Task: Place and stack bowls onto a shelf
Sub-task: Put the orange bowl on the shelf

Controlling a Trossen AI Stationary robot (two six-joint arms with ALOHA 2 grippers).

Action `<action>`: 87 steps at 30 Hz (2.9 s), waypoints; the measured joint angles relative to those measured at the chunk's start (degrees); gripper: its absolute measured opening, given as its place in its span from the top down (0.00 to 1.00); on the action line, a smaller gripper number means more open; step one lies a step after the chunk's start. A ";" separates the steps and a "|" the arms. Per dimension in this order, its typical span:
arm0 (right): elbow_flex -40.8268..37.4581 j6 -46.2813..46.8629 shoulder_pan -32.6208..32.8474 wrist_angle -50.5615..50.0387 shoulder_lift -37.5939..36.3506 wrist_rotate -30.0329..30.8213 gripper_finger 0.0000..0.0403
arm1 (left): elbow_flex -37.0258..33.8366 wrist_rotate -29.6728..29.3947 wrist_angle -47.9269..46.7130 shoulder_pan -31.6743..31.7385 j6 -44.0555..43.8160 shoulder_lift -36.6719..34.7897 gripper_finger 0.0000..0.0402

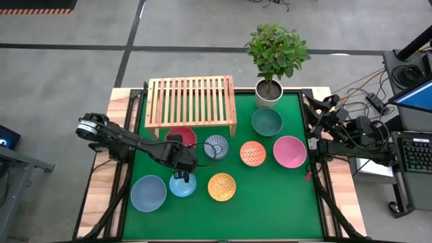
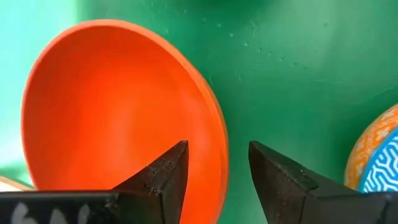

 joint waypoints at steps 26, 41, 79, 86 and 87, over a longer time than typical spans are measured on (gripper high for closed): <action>0.00 0.90 0.01 -0.02 0.00 0.00 0.67 | 9.11 4.84 -7.67 -2.94 0.92 -0.02 1.00; 0.00 1.05 0.01 -0.25 0.00 0.00 0.67 | 36.25 10.18 -19.92 -5.68 3.85 -0.11 1.00; 0.00 0.93 0.00 -1.25 0.00 0.00 0.67 | 42.06 7.15 -35.19 37.93 23.78 -1.88 1.00; 0.00 1.03 0.01 -1.37 0.02 0.00 0.67 | 41.99 7.17 -34.94 38.16 22.43 -1.88 0.99; 0.00 1.03 0.00 -1.37 0.02 0.01 0.67 | 41.99 7.18 -34.90 38.16 22.38 -1.89 0.99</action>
